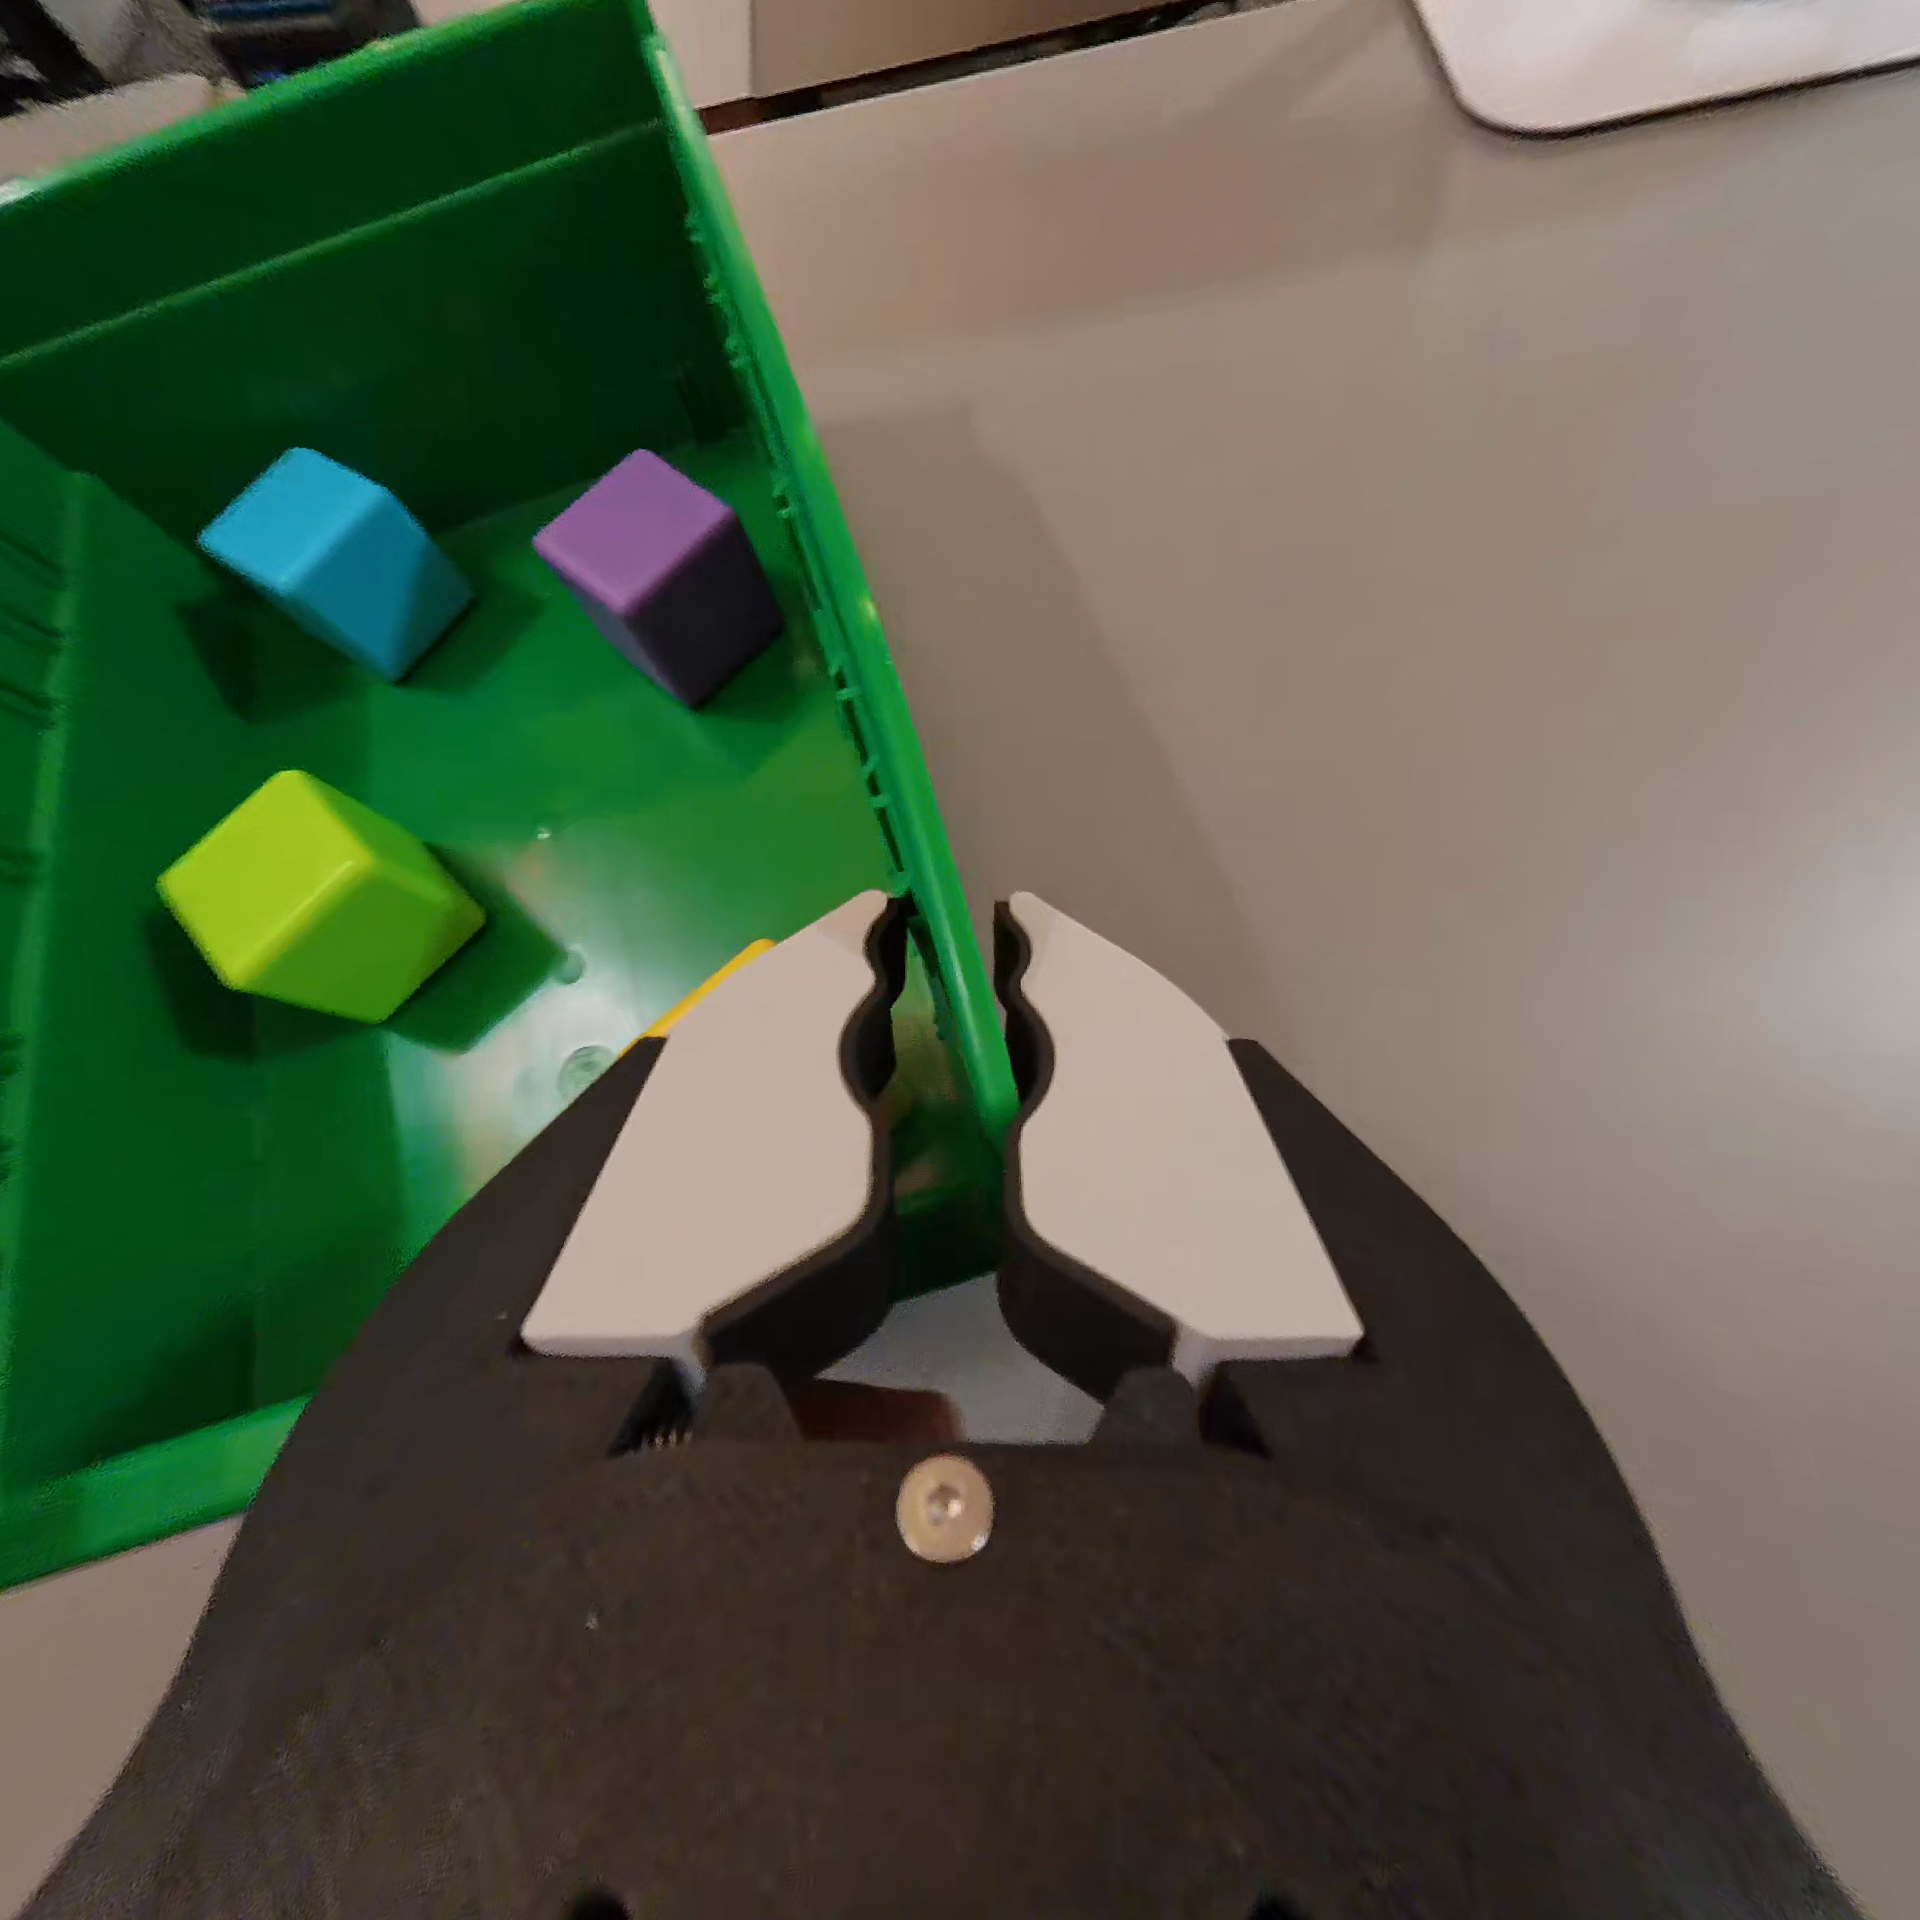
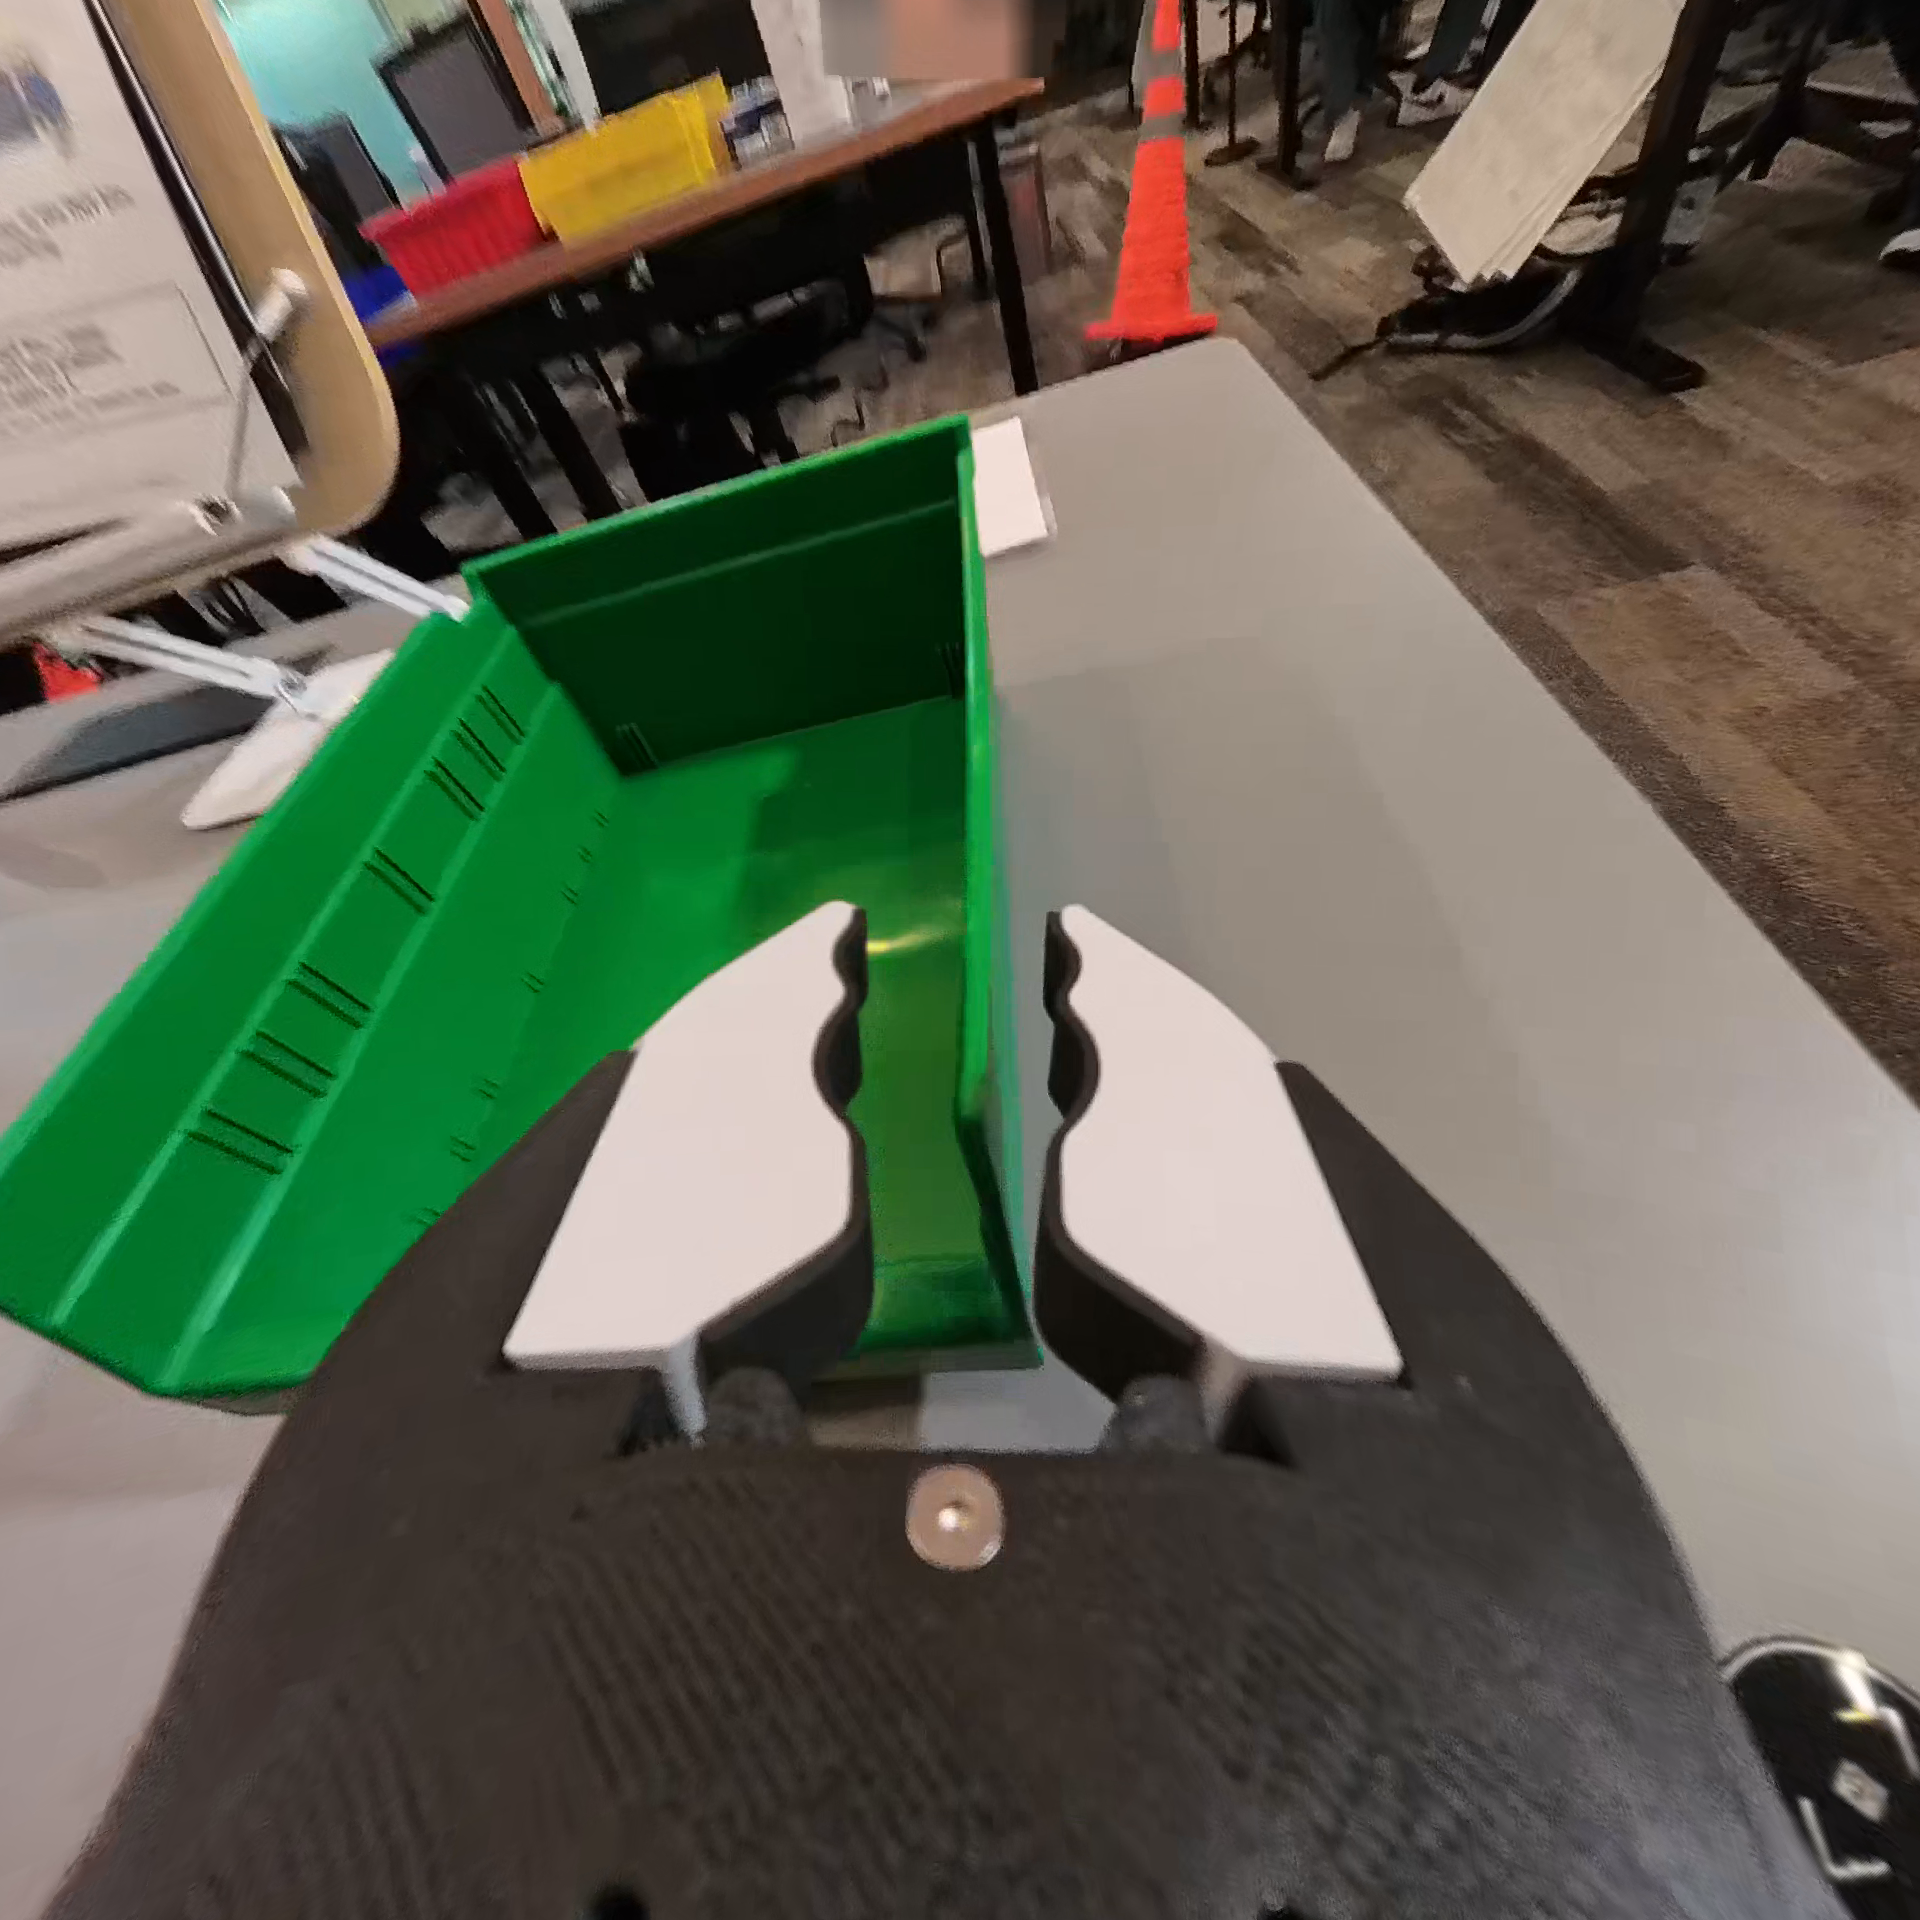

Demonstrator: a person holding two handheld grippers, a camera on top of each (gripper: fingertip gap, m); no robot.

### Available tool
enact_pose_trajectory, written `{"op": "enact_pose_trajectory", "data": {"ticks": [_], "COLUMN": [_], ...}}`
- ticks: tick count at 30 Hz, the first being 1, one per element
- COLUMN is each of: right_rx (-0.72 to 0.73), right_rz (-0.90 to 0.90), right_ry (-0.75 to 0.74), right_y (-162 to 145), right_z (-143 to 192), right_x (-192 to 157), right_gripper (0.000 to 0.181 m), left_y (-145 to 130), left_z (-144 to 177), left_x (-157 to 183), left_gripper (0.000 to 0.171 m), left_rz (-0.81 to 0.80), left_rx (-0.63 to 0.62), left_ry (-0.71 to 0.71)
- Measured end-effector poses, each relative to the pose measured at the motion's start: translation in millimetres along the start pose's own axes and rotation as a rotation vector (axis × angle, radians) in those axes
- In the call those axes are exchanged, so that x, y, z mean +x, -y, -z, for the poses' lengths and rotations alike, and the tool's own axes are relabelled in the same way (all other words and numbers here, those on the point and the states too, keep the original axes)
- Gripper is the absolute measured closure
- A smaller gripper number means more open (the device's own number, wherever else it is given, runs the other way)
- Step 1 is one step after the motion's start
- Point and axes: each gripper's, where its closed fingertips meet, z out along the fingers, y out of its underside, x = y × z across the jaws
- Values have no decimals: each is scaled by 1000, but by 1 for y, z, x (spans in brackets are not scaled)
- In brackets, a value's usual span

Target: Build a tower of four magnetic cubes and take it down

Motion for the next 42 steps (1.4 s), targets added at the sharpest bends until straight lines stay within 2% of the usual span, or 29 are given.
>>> {"op": "enact_pose_trajectory", "data": {"ticks": [3,8,9,11,12,17,22,28,42], "right_rx": [37,8,-1,-15,-26,-83,-60,-60,5], "right_rz": [-49,-132,-117,-38,7,153,89,113,98], "right_ry": [6,76,57,-23,-42,-98,-110,-110,-30], "right_y": [4,-6,-8,-11,-11,-12,-8,-3,0], "right_z": [10,4,2,1,1,7,22,34,32], "right_x": [5,-5,-4,3,4,13,43,75,79], "right_gripper": [151,156,159,176,177,177,177,177,177], "left_y": [-9,-13,-13,-13,-13,-12,-10,-8,-9], "left_z": [9,15,16,16,16,18,16,15,17], "left_x": [-14,-14,-13,-12,-11,-1,8,12,20], "left_gripper": [164,161,161,161,161,158,155,153,151], "left_rz": [-55,84,91,57,37,3,-72,-88,-112], "left_rx": [-13,8,7,9,9,14,11,13,0], "left_ry": [76,-35,-37,-29,-26,-63,-62,-71,-87]}}
